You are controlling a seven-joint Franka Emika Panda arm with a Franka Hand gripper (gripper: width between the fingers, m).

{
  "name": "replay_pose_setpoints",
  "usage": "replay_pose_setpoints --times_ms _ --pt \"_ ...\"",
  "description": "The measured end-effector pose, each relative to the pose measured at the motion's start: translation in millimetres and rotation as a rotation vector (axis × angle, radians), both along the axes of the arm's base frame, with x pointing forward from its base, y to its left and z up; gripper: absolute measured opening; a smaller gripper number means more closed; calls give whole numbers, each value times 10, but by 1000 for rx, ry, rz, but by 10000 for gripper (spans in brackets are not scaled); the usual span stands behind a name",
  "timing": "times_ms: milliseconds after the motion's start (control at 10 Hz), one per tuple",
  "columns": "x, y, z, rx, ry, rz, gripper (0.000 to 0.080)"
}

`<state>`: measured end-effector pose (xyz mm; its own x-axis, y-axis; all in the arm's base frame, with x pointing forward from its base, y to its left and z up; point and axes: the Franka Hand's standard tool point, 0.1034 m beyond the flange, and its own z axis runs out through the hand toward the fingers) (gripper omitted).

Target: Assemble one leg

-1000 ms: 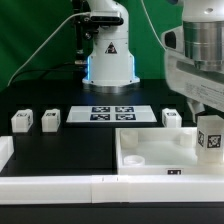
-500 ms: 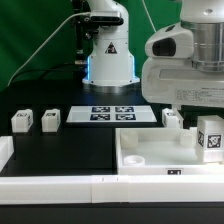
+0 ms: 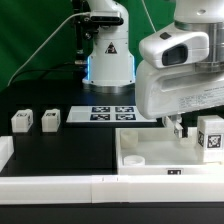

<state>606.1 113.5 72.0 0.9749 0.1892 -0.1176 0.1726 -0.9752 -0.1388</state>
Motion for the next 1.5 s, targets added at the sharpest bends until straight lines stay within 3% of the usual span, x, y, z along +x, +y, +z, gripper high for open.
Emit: replay_pose_setpoints --times_ms 200,400,800,1500 --pt "-2 0 -2 0 1 -2 635" --pt "-1 -3 -1 -1 0 -2 287" --pt "-1 -1 -1 -6 5 -45 292" --pt "-8 79 -1 -84 88 -777 294"
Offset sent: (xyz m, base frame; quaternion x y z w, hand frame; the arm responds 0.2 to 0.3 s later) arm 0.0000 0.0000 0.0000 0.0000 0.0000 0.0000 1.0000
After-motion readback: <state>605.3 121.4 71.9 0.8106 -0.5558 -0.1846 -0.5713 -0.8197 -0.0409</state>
